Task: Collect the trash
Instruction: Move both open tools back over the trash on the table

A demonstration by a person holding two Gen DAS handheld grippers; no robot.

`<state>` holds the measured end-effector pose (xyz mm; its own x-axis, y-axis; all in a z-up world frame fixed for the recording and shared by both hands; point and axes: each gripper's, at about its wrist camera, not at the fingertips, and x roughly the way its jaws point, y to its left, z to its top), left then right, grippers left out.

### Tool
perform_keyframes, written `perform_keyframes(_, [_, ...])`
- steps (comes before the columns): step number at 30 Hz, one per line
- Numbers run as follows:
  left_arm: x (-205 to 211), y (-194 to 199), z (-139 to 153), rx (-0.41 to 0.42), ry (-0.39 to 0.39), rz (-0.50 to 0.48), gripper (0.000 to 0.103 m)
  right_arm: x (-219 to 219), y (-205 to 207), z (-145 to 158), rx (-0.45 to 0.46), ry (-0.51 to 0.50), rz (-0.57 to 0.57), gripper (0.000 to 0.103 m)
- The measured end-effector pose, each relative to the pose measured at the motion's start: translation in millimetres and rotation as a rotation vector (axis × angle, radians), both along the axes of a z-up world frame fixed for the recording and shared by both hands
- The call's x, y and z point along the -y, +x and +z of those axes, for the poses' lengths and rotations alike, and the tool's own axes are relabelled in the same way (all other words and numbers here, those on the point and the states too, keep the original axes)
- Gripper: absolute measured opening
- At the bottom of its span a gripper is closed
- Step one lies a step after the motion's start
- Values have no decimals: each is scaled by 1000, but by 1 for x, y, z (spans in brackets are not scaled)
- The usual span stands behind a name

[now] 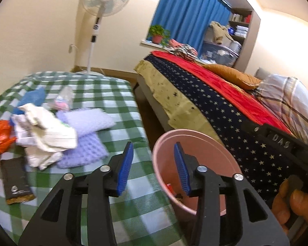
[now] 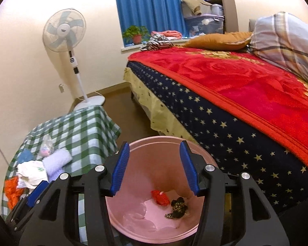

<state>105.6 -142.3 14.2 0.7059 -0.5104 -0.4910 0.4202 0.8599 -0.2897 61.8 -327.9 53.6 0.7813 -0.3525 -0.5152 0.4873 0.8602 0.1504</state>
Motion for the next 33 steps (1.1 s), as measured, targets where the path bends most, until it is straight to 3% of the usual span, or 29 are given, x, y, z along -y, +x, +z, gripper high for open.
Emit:
perform_keyframes(4, [-16, -8, 3, 13, 5, 62, 54, -15, -3, 6, 26, -4, 38, 52])
perform_keyframes(8, [-29, -16, 7, 37, 19, 100, 56, -27, -4, 7, 33, 6, 76, 52])
perform_keyframes(18, [-62, -27, 4, 39, 48, 194, 55, -53, -6, 8, 46, 24, 131, 52])
perform_keyframes(33, [-126, -20, -4, 8, 87, 494, 48, -98, 14, -6, 58, 84, 294, 41])
